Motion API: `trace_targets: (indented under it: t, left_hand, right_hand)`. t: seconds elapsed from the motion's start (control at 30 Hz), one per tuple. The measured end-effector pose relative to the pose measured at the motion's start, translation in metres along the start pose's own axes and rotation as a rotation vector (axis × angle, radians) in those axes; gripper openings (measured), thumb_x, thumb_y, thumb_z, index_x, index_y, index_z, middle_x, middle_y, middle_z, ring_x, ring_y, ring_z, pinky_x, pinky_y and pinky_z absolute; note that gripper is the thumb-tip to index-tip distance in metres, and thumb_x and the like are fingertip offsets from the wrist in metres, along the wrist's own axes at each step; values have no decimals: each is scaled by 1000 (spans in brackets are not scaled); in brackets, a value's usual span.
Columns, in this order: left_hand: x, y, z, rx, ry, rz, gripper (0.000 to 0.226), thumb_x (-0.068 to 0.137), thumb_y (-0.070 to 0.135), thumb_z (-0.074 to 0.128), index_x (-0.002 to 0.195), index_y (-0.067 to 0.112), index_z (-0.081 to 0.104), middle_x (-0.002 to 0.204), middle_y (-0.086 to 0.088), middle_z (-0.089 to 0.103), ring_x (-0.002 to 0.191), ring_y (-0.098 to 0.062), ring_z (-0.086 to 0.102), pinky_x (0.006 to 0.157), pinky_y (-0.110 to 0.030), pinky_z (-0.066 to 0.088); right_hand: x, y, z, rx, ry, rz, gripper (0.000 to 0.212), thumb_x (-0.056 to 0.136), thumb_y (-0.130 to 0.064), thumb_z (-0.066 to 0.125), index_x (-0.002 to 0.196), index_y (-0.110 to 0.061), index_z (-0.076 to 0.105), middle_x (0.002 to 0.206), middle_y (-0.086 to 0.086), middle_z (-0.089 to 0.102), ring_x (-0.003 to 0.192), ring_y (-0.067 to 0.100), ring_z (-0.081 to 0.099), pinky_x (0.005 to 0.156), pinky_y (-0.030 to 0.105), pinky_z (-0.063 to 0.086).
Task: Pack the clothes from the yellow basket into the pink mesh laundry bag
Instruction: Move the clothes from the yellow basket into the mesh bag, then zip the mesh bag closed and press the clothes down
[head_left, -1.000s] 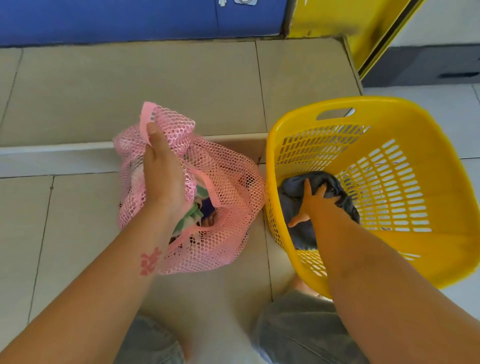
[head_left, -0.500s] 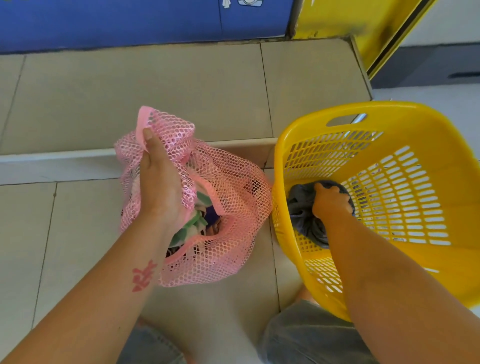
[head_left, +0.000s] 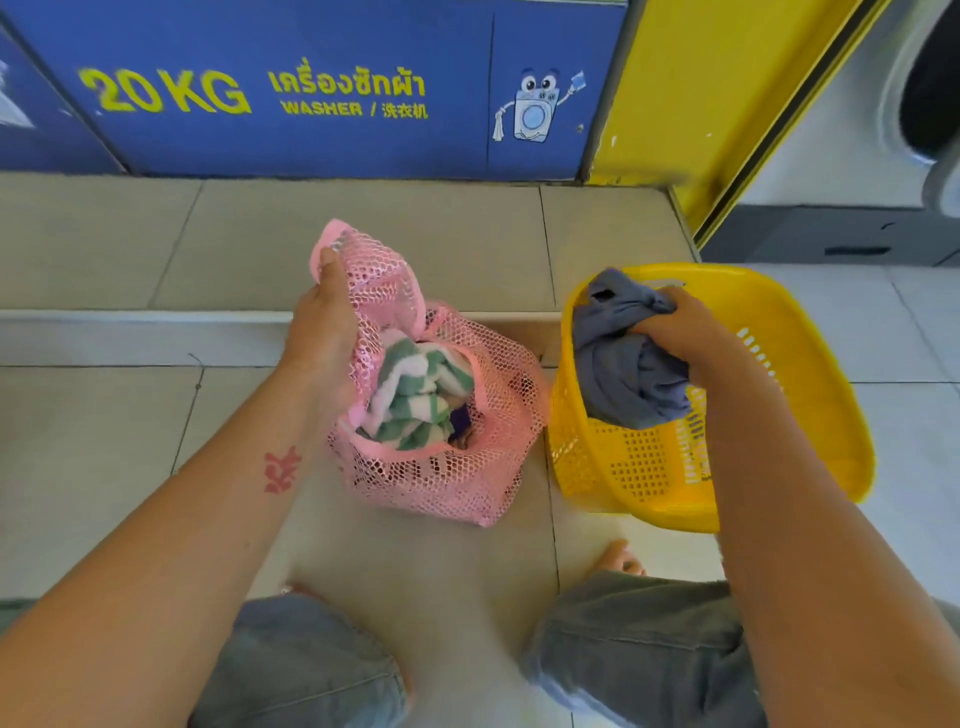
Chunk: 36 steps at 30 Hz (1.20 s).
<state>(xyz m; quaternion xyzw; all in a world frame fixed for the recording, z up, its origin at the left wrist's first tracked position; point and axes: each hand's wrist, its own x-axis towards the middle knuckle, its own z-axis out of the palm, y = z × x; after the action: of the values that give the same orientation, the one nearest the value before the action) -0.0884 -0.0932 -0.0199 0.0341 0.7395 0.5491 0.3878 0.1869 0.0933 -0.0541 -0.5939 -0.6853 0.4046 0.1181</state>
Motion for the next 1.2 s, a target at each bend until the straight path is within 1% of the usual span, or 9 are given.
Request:
trace_targets:
  t: [0.17,0.4,0.5,0.63,0.77,0.87,1.0,1.1,1.2]
  left_hand:
    - [-7,7,-33,-112,-70,8,51,95,61,39,103,19,66,82,-2,78,71,-24,75,53,-33,58]
    - [-6,17,-53,-152,-125,88,49,95,60,43,95,17,67,76,2,77,70,-17,75,59,-31,59]
    - [-8,13,-54,-38,-134,150,51,96,61,39,89,19,67,82,2,77,80,-17,74,75,-34,58]
    - [-12,10,-58,97,-126,189,64,84,77,32,112,29,64,118,0,69,110,-22,64,101,-47,48]
    - [-8,10,-69,97,-120,190,83,66,87,32,122,33,62,121,6,69,113,-20,64,103,-48,46]
    - [-2,7,-80,74,-94,200,64,82,77,31,111,33,66,118,5,70,111,-20,65,102,-48,47]
    - [6,5,-83,16,-33,172,66,90,70,31,129,25,58,126,-1,66,115,-25,62,104,-49,46]
    - [3,4,-80,-6,-44,175,65,90,70,31,130,25,58,126,1,66,115,-23,62,104,-49,45]
    - [0,3,-79,-6,-41,176,62,90,70,32,129,28,57,129,2,64,118,-22,60,105,-50,44]
  right_hand:
    - [-58,-97,-4,150,-235,-271,23,90,-14,65,104,-2,50,97,23,56,86,25,55,74,47,49]
    - [-72,-172,106,-217,-648,-367,20,87,-13,65,100,0,57,93,15,54,85,24,54,86,52,51]
    - [-65,-172,177,-112,-498,-355,36,87,-14,61,122,-7,54,115,15,60,108,33,58,92,41,48]
    - [-75,-137,267,-247,-192,-426,58,86,-6,55,140,-18,35,141,18,38,126,42,41,97,52,44]
    - [-77,-90,300,-709,-384,-553,76,87,-25,61,151,-21,18,157,10,17,139,39,24,111,49,34]
    - [-75,-99,287,-626,-537,-610,76,84,-41,64,148,-22,28,156,11,24,138,36,28,113,46,29]
    - [-83,-140,238,-465,-794,-588,50,89,-28,63,136,-18,51,141,7,50,127,27,46,102,36,40]
    - [-85,-150,195,-313,-639,-482,23,87,-20,61,108,-12,65,117,9,67,105,28,62,89,37,51]
    - [-70,-149,176,-185,-148,-360,16,84,-24,64,94,-19,53,98,7,67,89,28,61,75,36,50]
